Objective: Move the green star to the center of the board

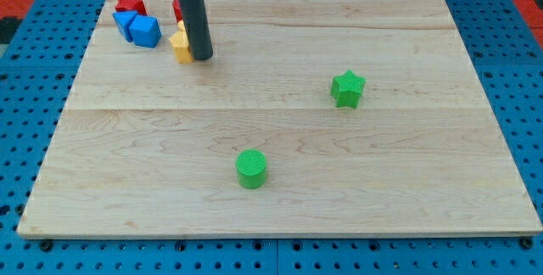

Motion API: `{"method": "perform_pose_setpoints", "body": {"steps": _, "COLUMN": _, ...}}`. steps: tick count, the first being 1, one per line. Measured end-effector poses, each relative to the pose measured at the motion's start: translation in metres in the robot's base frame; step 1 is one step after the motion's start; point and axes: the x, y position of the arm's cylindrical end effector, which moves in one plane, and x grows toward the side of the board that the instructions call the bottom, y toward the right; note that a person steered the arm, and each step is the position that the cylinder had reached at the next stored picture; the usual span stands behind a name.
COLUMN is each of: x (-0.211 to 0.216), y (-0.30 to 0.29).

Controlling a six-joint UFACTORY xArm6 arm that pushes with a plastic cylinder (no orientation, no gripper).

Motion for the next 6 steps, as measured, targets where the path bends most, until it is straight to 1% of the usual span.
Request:
{"method": "perform_pose_setpoints", "body": {"steps": 1, "x": -0.016, "y": 0.011}}
{"method": "perform_pose_setpoints", "body": {"steps": 2, "x": 0.001, "y": 0.147}}
{"method": "perform_pose_setpoints", "body": {"steps": 3, "x": 0.049, "y": 0.266}}
{"method": "perform_pose_setpoints", "body": {"steps": 4, "x": 0.115, "y": 0.304}}
{"method": "perform_pose_setpoints", "body": {"steps": 5, "x": 0.107, "y": 0.189}}
{"method": "perform_pose_setpoints", "body": {"steps": 6, "x": 0.07, "y": 0.051}}
